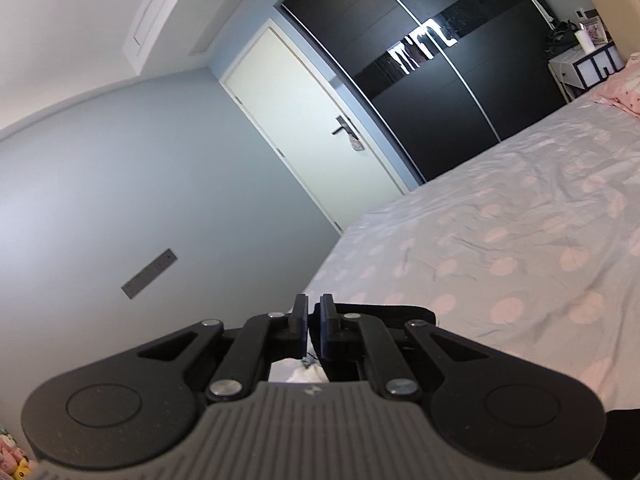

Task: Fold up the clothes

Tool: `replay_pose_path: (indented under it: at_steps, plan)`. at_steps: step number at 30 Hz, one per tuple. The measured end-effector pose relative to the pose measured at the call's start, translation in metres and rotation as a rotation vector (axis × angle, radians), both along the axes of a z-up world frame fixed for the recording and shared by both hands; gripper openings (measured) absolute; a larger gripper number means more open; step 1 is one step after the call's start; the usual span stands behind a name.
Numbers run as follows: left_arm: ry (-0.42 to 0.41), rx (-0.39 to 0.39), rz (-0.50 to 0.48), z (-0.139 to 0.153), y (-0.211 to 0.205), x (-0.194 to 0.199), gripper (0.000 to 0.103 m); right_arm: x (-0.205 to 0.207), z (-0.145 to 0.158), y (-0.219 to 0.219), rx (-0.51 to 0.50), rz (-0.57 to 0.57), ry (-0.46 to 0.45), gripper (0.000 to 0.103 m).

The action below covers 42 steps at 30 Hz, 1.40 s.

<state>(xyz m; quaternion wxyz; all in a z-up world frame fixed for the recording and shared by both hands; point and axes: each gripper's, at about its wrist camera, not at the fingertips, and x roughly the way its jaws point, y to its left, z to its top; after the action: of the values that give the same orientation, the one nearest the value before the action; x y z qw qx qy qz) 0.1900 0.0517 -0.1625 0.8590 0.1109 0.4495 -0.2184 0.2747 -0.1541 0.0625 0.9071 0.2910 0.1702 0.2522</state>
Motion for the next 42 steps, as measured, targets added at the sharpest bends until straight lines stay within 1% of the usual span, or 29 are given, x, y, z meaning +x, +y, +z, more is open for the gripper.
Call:
replay_pose_path:
  at_steps: [3,6,13,18,21,25,33,40,42]
  plan:
    - [-0.003,-0.037,0.035,0.004,0.009,0.002,0.030,-0.004,0.014,0.002,0.005,0.008,-0.030,0.007]
    - [-0.037,-0.064,0.020,0.006,-0.002,0.002,0.030,-0.006,0.021,0.002,0.012,0.005,-0.031,0.007]
    - [-0.116,-0.126,-0.016,0.010,-0.027,0.004,0.030,-0.012,0.029,0.007,0.016,0.016,-0.032,0.007]
    - [-0.091,-0.054,0.088,-0.006,-0.020,0.026,0.030,-0.017,0.029,0.006,0.005,0.022,-0.033,0.007]
    - [-0.081,-0.038,0.150,-0.008,-0.008,0.027,0.030,-0.012,0.023,-0.003,-0.002,0.002,-0.014,0.007]
    - [-0.066,-0.027,0.191,-0.008,0.004,0.023,0.030,-0.012,0.017,-0.019,0.000,-0.027,0.009,0.007]
    - [-0.101,-0.011,0.155,-0.002,-0.004,0.012,0.030,-0.012,0.003,-0.045,-0.013,-0.085,0.046,0.007]
    - [-0.132,0.004,0.122,0.003,-0.012,0.003,0.030,-0.015,0.000,-0.045,-0.025,-0.077,0.049,0.007]
    - [-0.118,0.030,0.164,-0.002,-0.006,0.007,0.030,-0.015,-0.001,-0.046,-0.034,-0.076,0.049,0.007]
